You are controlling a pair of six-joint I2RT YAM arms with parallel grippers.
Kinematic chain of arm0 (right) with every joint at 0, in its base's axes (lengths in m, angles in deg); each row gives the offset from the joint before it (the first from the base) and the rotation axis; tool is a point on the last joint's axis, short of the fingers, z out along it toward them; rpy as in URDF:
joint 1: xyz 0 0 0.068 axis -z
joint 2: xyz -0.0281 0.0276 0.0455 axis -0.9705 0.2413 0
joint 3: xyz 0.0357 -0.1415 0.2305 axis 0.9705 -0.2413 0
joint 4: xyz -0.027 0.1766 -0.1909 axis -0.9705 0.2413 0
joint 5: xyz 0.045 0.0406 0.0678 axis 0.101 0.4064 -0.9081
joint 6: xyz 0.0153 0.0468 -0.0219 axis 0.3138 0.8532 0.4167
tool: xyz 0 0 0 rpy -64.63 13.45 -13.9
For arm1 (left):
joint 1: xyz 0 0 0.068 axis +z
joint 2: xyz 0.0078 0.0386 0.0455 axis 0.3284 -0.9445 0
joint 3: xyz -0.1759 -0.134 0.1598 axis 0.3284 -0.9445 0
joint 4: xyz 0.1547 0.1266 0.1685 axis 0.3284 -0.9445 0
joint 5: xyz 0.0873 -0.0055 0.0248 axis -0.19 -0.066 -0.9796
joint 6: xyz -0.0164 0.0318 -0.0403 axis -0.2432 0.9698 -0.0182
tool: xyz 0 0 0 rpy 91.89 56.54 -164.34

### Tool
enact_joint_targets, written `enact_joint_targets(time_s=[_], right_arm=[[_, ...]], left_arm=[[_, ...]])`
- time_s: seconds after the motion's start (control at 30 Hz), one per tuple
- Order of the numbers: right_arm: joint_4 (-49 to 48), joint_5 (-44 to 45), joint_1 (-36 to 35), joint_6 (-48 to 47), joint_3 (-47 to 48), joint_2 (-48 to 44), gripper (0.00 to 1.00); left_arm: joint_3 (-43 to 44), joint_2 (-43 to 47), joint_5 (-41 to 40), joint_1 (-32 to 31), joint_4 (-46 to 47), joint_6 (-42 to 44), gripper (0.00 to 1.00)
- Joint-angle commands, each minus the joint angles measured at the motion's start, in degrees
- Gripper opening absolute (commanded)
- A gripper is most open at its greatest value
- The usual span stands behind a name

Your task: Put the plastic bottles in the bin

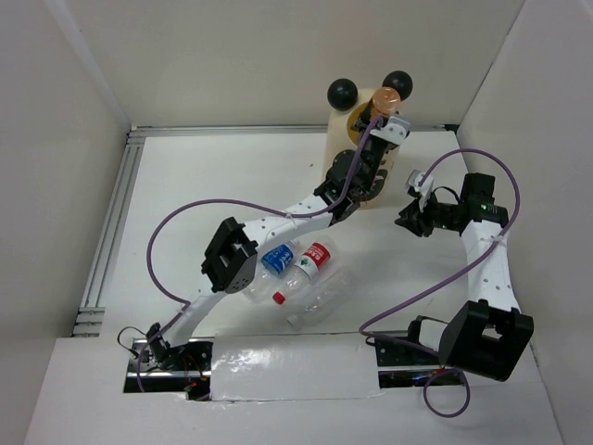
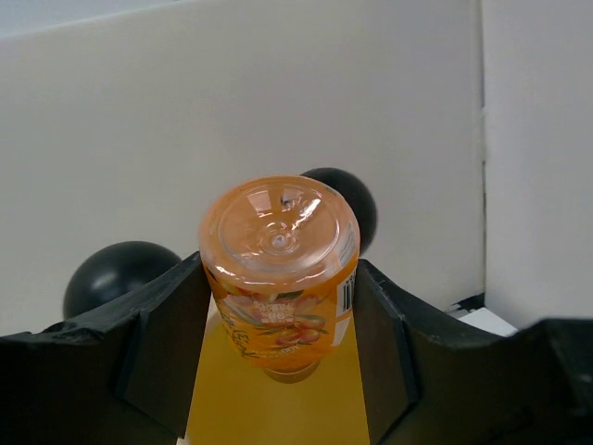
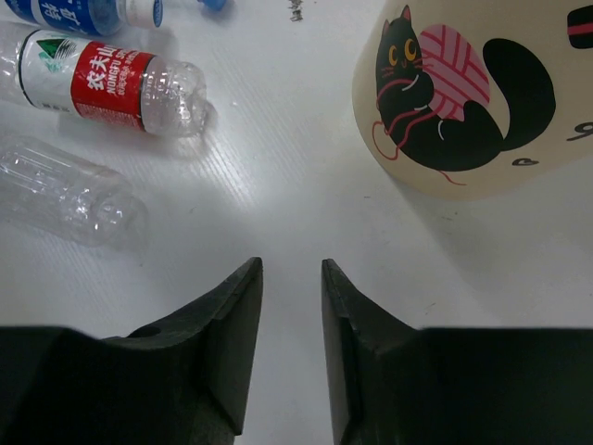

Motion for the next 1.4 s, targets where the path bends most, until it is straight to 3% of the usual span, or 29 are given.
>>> enact_joint_targets(time_s=[0.0, 0.07, 0.13, 0.43, 0.47, 0.5, 0.57, 0.6, 0.63, 0.73, 0.83, 0.93, 1.0, 1.13, 1.17, 1.2, 1.27, 1.3, 1.37], right_arm=[[-2.37, -0.68, -0.38, 0.34, -0.48, -1.34, 0.39], [-1.84, -0.07, -0.38, 0.34, -0.48, -1.34, 0.53], [-1.84, -0.06, -0.38, 0.34, -0.48, -1.34, 0.59], [-0.79, -0.85, -0.38, -1.94, -0.48, -1.87, 0.81], [-0.09, -1.55, -0.38, -3.34, -0.48, -1.87, 0.81], [2.18, -2.34, -0.38, -8.05, -0.48, -1.87, 0.81], [5.53, -5.75, -0.38, -14.83, -1.00, -1.87, 0.84], [8.76, -6.91, -0.38, -22.09, -1.70, -1.87, 0.86], [9.93, -7.96, -0.90, -25.03, -1.71, -1.87, 0.86], [13.19, -9.29, -5.36, -33.56, -2.93, -1.18, 0.87], [13.19, -7.72, -9.51, -33.59, -2.94, 0.14, 0.87], [12.14, -5.26, -16.62, -33.59, -4.16, 0.15, 0.87], [11.34, -4.02, -23.91, -32.97, -4.96, 0.15, 0.87], [7.83, -0.78, -38.67, -28.59, -6.97, -0.47, 0.85], [6.61, 0.19, -41.66, -26.93, -7.67, 0.14, 0.85], [6.60, 0.98, -45.69, -26.91, -7.68, 0.15, 0.84], [6.07, 1.52, -48.27, -25.69, -8.47, 2.42, 0.83], [4.77, 2.74, -51.15, -24.29, -9.08, 3.83, 0.82], [3.10, 3.44, -52.05, -22.62, -9.78, 5.15, 0.80]], left_arm=[[-0.49, 3.05, -0.75, 1.30, 4.81, 0.56, 0.10], [-2.16, 3.58, -1.36, 1.92, 4.18, -0.93, 0.11], [-4.10, 4.10, -1.36, 2.44, 2.95, -2.08, 0.16], [-2.44, 4.71, -0.66, 1.92, -1.09, -6.21, 0.72], [-1.74, 5.24, -0.05, 1.22, -1.09, -6.21, 0.72], [-1.21, 5.77, 1.00, 0.60, -1.61, -6.21, 0.85], [-0.06, 7.87, 1.62, -0.27, -2.14, -6.21, 0.88], [0.55, 8.93, 1.63, -1.50, -2.14, -5.16, 0.97], [-0.05, 10.16, 1.63, -2.21, -1.53, -4.46, 1.00], [-5.82, 17.09, -0.12, -4.15, 1.00, -2.26, 1.00], [-12.26, 27.08, -4.84, -4.76, 0.24, -4.35, 1.00], [-24.11, 36.41, -8.82, -4.76, -4.16, -8.84, 1.00], [-36.05, 47.92, -12.00, -4.76, -8.38, -13.50, 1.00], [-53.29, 67.00, -13.23, -3.28, -32.15, -30.86, 1.00], [-56.19, 70.25, -13.84, -1.88, -44.12, -40.82, 1.00], [-61.70, 76.20, -13.84, -1.17, -49.46, -45.27, 1.00], [-66.48, 81.07, -12.35, -0.64, -58.35, -52.40, 1.00], [-72.33, 85.19, -11.04, -0.63, -68.83, -62.36, 1.00], [-74.22, 88.55, -9.90, -0.63, -71.38, -65.33, 1.00]])
